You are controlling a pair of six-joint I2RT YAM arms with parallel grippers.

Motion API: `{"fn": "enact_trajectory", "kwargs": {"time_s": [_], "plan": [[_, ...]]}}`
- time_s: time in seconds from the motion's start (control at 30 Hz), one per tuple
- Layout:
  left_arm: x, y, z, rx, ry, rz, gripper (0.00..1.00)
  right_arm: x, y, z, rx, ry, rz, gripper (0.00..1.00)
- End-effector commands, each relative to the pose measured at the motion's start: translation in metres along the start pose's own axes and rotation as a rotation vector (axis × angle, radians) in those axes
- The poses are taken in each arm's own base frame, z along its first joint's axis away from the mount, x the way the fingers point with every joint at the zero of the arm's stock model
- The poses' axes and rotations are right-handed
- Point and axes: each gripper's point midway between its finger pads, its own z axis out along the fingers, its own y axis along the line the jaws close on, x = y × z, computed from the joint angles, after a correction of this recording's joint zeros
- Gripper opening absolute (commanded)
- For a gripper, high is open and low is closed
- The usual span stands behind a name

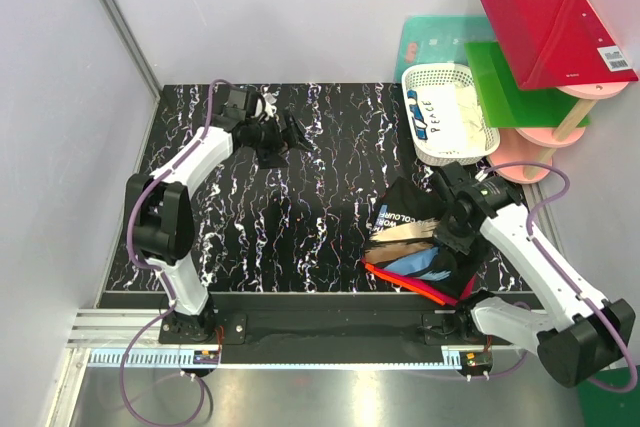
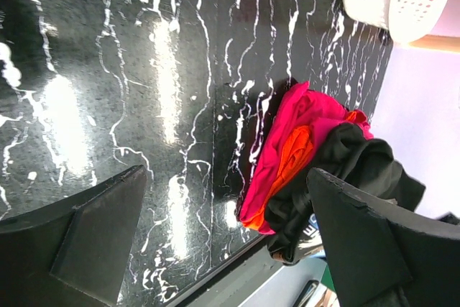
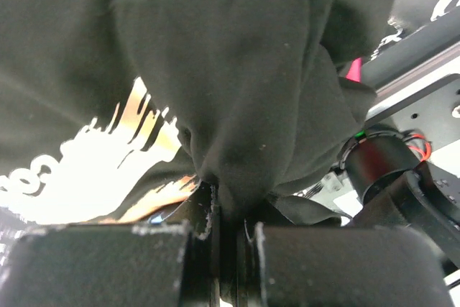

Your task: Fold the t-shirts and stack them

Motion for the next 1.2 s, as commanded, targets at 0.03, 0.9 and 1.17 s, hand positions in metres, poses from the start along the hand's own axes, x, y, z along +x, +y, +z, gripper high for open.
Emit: {"fn": "enact_trajectory", "kwargs": {"time_s": [0.03, 0.9, 1.17], "plan": [[0.008, -0.037, -0.010, 0.097, -0.002, 0.083, 0.99, -0.019, -0.023, 0.007, 0.136, -0.118, 0.074, 0.00], [0.119, -0.161, -0.024, 0.370, 0.190, 0.438, 0.99, -0.068, -0.037, -0.083, -0.178, -0.413, 0.189, 0.99], [0.168, -0.238, -0.014, 0.553, 0.403, 0.441, 0.00, -0.067, -0.003, -0.074, -0.266, -0.363, 0.127, 0.00]]}}
